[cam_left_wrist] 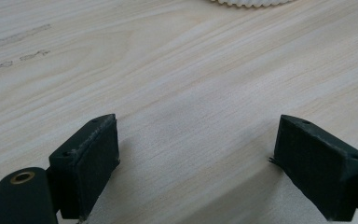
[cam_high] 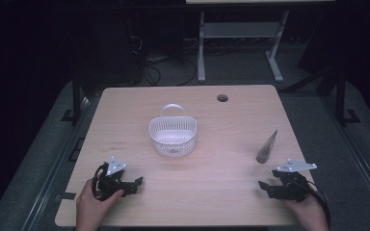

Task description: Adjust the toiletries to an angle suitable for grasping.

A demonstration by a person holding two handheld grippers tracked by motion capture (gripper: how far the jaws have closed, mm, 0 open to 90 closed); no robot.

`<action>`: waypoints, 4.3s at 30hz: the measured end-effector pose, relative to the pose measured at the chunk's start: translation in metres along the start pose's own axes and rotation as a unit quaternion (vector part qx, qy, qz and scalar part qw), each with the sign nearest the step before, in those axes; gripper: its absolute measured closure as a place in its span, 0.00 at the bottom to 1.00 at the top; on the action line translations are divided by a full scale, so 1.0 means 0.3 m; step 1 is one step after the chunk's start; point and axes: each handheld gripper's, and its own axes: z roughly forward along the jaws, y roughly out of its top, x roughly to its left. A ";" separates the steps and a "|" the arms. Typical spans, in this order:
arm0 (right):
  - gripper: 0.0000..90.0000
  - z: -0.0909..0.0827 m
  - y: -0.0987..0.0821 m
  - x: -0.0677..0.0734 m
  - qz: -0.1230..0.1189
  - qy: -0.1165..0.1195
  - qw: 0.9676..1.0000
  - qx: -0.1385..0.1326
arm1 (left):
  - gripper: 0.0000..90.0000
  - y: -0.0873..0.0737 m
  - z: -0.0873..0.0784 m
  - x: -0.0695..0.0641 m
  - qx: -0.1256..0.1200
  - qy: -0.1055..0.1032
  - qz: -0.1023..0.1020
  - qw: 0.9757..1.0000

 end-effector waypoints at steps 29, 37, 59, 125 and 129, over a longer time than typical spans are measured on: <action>0.92 -0.151 0.048 -0.077 0.012 0.015 0.999 -0.041 | 0.14 0.000 0.000 0.000 0.000 0.000 0.000 1.000; 1.00 -0.194 0.077 -0.101 0.014 0.023 0.998 -0.056 | 0.14 0.000 0.000 0.001 0.001 0.000 0.002 1.000; 1.00 -0.267 0.196 -0.151 0.001 0.022 0.995 -0.095 | 0.14 0.000 0.000 0.000 0.000 0.000 0.000 1.000; 0.77 -0.195 0.275 -0.137 -0.019 0.035 0.996 -0.085 | 0.14 0.000 0.000 0.000 0.000 -0.001 0.002 1.000; 0.63 -0.212 0.276 -0.141 -0.009 0.024 0.996 -0.084 | 0.14 0.000 0.000 0.000 0.000 -0.001 0.002 1.000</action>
